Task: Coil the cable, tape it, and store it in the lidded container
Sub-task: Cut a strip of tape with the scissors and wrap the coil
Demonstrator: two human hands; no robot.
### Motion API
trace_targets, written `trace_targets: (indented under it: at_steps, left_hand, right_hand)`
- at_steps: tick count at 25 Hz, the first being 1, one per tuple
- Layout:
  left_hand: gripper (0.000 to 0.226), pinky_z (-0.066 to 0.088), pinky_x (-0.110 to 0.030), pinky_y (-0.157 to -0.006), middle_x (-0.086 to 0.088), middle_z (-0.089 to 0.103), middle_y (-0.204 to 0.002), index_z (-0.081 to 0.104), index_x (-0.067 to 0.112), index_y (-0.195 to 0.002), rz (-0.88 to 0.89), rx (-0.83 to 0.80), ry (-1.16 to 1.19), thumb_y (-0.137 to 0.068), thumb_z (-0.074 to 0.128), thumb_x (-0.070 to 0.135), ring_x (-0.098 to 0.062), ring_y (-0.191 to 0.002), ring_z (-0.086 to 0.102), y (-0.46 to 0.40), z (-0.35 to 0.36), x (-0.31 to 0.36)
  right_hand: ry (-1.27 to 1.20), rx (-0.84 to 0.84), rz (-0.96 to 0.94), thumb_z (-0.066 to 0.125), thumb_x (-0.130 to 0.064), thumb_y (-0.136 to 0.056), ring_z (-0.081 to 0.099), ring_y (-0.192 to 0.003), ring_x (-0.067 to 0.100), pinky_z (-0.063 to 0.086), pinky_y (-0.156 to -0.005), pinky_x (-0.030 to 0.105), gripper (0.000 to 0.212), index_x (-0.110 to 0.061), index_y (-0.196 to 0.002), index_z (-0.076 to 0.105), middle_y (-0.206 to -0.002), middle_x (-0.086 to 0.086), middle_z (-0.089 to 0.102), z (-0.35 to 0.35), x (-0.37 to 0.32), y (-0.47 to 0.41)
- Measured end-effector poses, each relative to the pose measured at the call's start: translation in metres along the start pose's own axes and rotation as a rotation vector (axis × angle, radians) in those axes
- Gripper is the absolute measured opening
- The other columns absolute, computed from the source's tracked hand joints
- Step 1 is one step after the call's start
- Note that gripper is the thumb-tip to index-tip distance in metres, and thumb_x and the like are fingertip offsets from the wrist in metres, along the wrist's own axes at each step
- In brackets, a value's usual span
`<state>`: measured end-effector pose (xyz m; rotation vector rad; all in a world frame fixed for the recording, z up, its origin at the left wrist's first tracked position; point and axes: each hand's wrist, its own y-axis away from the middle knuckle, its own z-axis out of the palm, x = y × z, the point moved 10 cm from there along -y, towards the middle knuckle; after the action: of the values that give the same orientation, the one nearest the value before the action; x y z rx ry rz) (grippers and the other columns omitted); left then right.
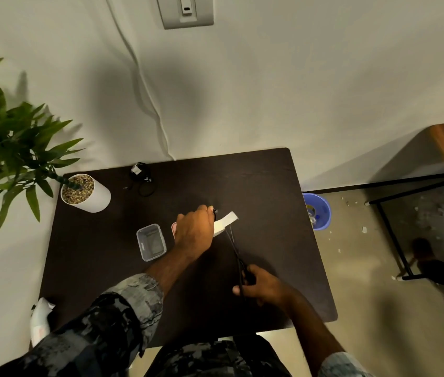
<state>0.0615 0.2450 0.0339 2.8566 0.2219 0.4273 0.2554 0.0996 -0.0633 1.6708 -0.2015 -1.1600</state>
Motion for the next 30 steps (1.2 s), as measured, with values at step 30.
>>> trace_targets:
  at_steps: [30]
  left_hand:
    - [0.017,0.052,-0.046,-0.091,-0.003,0.071,-0.094,0.062,0.014,-0.116,0.161,-0.061,-0.201,-0.106,0.052,0.023,-0.020,-0.079,0.069,0.021,-0.007,0.020]
  right_hand:
    - [-0.050,-0.038,-0.106,0.084,-0.042,-0.081,0.074,-0.104,0.022,0.063,-0.079,0.035,0.056,-0.024,-0.127,0.057,-0.123,0.007,0.070,0.005,-0.023,0.022]
